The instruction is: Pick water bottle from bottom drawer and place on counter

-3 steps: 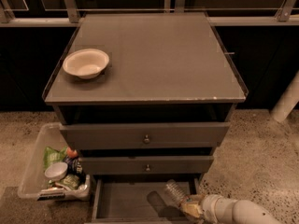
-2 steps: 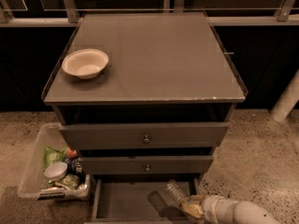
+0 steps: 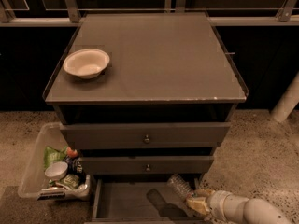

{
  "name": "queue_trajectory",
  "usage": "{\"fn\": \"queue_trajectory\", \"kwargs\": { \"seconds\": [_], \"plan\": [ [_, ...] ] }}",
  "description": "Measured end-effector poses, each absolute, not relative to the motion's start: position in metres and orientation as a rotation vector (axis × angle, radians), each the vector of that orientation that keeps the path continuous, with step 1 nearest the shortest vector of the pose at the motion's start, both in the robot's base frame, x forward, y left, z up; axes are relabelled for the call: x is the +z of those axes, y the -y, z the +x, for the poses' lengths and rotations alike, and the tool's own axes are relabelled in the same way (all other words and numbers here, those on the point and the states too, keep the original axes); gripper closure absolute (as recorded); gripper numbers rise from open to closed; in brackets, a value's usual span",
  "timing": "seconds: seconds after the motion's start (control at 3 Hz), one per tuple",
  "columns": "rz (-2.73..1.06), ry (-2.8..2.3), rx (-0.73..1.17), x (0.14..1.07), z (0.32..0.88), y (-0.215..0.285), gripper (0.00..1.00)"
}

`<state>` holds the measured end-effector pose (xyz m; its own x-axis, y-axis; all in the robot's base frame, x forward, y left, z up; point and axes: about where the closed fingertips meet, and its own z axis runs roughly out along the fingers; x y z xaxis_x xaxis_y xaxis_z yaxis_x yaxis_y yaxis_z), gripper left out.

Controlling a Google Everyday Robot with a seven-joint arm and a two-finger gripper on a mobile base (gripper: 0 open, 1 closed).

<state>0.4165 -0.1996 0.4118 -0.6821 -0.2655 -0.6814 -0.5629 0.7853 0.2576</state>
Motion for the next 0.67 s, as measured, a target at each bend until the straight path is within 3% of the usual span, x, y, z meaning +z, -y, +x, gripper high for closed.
{"fn": "queue_trajectory", "kwargs": {
  "seconds": [0.67],
  "plan": [
    [-0.741,-2.12,0.365,0.592,0.408,0.227,1.0]
  ]
}}
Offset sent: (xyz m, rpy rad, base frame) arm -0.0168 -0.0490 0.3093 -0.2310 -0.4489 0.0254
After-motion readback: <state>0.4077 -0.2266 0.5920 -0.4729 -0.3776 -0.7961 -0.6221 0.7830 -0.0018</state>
